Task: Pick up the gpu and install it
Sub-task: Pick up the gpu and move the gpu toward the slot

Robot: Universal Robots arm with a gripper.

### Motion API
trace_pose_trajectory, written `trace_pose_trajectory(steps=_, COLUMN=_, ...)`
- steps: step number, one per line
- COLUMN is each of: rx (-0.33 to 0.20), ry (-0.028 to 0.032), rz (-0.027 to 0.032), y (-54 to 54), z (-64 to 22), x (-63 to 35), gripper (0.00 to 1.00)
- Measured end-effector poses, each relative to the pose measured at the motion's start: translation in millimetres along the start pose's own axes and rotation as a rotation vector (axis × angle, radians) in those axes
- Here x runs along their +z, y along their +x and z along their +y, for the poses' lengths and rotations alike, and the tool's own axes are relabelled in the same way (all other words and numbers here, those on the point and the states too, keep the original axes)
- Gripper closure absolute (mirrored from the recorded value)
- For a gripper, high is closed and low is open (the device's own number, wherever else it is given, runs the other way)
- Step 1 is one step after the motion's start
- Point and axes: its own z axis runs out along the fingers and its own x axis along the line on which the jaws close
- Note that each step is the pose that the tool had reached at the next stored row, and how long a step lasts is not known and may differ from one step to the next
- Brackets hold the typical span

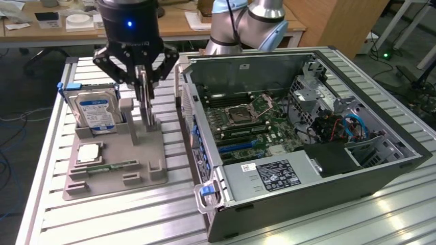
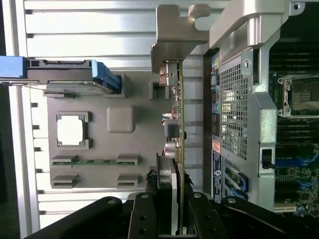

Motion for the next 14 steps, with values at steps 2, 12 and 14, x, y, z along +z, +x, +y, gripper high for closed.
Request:
trace_pose_trajectory(steps=2, rx=0.000, ry=-0.0001, rz=0.0000, y=-0.2, z=0.0, x=-9.4, gripper=0.72)
trace_pose_trajectory(steps=12, rx=0.000, ry=-0.0018, rz=0.0001, y=-0.6, z=0.1, x=-27.6, gripper=0.72)
trace_pose_trajectory(steps=14, rx=0.000, ry=-0.0018, rz=0.0003, y=-1.1, z=0.1, x=-27.6, gripper=0.72)
